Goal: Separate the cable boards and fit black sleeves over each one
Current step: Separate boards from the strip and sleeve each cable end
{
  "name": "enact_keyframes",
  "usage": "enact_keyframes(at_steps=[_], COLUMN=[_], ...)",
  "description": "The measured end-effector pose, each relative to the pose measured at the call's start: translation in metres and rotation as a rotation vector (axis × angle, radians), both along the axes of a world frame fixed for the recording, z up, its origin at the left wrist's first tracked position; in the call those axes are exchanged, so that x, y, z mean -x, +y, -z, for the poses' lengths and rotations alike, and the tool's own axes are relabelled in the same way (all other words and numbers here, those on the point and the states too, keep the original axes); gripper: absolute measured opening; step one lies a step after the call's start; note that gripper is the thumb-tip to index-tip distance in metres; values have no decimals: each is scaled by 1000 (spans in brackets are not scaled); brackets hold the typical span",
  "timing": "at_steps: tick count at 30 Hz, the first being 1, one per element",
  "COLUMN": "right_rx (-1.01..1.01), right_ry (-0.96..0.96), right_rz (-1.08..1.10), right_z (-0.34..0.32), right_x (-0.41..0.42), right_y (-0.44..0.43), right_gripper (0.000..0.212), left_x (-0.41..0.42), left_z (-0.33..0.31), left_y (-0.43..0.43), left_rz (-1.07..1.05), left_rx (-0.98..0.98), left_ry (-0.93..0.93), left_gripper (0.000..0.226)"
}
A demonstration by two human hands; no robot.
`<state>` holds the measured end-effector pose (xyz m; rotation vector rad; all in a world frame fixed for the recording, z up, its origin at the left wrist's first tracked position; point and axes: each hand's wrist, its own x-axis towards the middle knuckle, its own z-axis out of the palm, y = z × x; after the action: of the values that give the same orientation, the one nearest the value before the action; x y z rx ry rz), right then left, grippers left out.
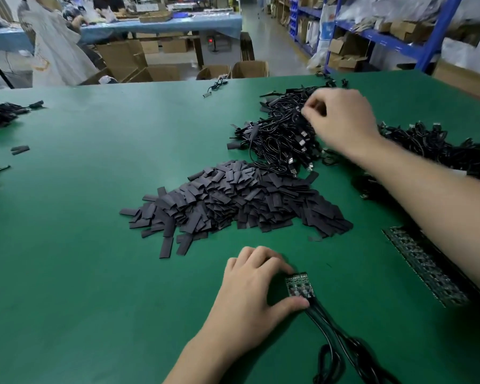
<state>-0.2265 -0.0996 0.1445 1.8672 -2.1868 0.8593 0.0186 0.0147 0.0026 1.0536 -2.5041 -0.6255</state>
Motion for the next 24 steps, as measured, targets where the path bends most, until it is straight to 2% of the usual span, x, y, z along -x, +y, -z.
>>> enact_keyframes(at_steps=[3,5,7,10,13,16,19,24], right_rx=[-133,-116,-54,-14,-143,-252,-259,-274], right_ry=[23,-53,-136,-311,-578,-684,-761,-908], right_rz=[70,40,-48,-162,-275,-356,-379,-427], right_z=[-13,-2,22,65,100,118,123,131], right_x=[2,-1,-9,-29,-47,-59,-66,-65], right_y=[-35,-30,0,69,133,164,166,166], right_gripper=[39,40,35,27,29,35,43,33], left_x=[0,-1,-1,1,0,-2,-2,-3], left_z=[-4,-8,-11,-13,-13,-13,-12,-15], left_y=[-1,-1,-1,-2,-6,-5,-4,-3], left_rz=[21,-15,-40,-91,-148,-185,-223,-190], left_rx=[-75,-243,-419,-570,-631,-664,-669,-717], left_ry=[68,216,404,619,735,803,811,785], left_gripper=[44,32,27,25,20,18,17,24])
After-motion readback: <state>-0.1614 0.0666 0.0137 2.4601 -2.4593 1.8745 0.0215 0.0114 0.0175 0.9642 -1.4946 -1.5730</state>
